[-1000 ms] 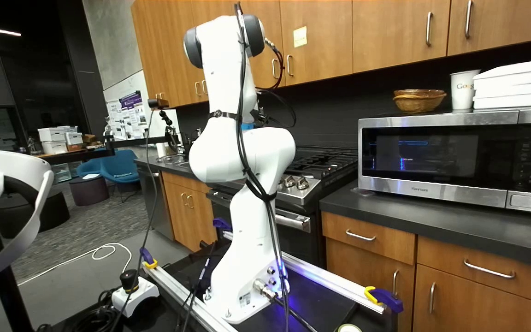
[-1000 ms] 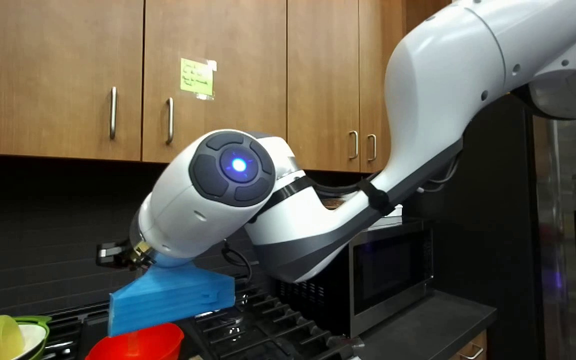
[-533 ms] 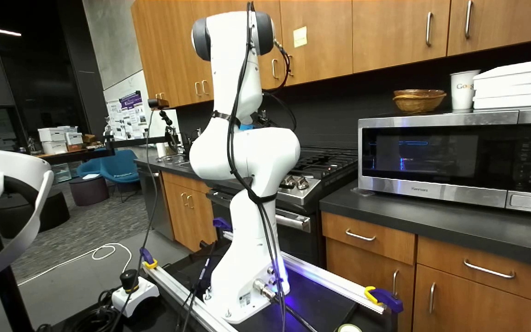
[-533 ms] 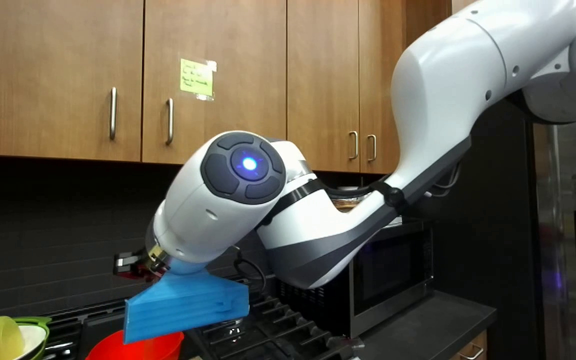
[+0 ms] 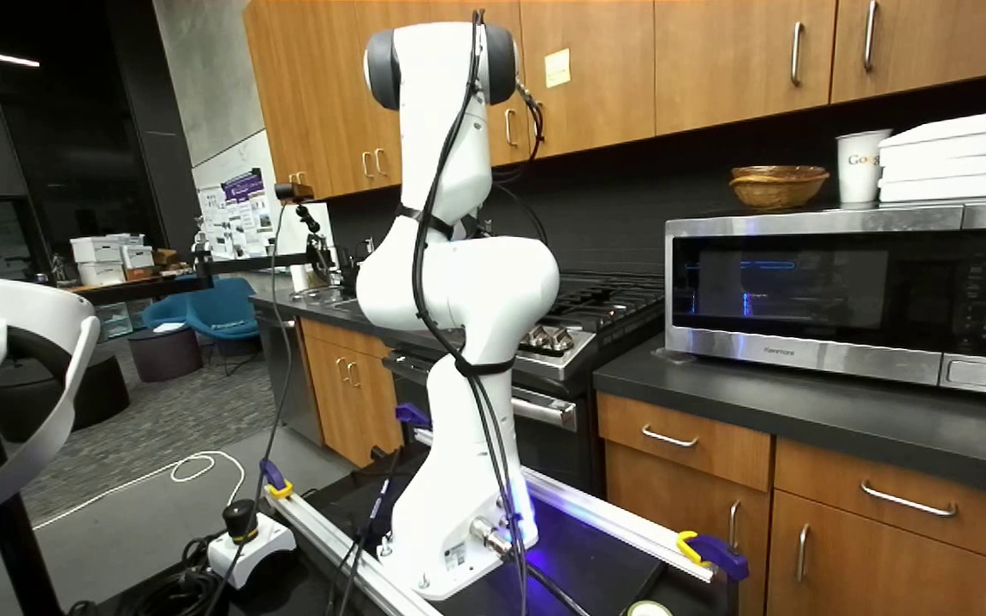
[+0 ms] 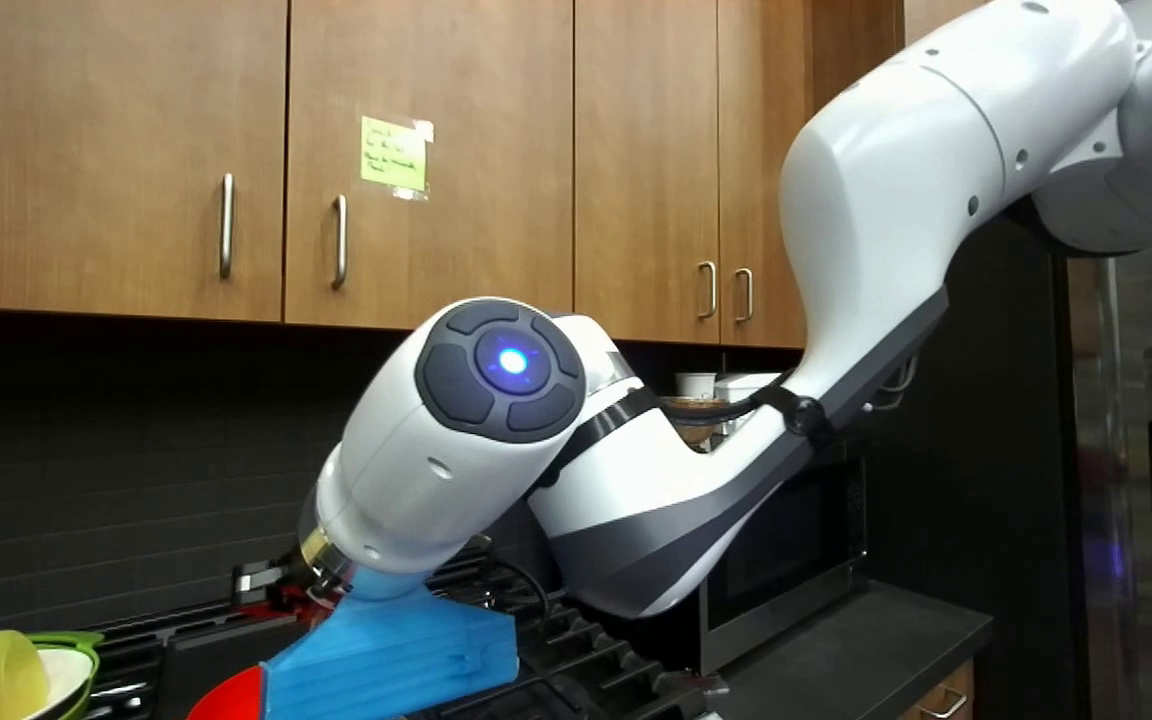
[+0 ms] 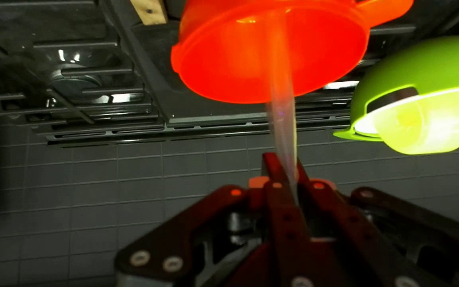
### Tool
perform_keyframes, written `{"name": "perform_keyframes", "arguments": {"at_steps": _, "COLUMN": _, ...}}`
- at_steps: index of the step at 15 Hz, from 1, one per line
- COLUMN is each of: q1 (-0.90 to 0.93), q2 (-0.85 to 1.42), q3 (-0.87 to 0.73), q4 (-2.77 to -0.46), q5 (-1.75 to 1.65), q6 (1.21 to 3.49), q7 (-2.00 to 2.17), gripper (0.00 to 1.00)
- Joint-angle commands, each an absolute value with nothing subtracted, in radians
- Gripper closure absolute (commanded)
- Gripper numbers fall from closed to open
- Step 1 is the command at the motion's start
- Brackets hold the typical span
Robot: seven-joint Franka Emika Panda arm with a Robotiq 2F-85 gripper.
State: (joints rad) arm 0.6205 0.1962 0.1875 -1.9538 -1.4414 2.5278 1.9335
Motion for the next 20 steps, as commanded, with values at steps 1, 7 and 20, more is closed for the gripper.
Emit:
{"name": "perform_keyframes", "arguments": {"at_steps": 1, "q1": 0.555, "q2": 0.204, "q3": 0.262, "q4": -1.961, "q5": -1.419, "q6": 2.517, "q7": 1.900, "gripper": 0.99}}
{"name": "perform_keyframes", "arguments": {"at_steps": 7, "q1": 0.524, "q2": 0.264, "q3": 0.334, "q4": -1.911, "q5": -1.401, "q6": 2.510, "q7": 1.887, "gripper": 0.99}}
{"name": "perform_keyframes", "arguments": {"at_steps": 20, "q1": 0.545, "q2": 0.376, "q3": 0.352, "q4": -1.747, "q5": -1.427, "q6": 2.470, "q7": 1.863, "gripper": 0.99}}
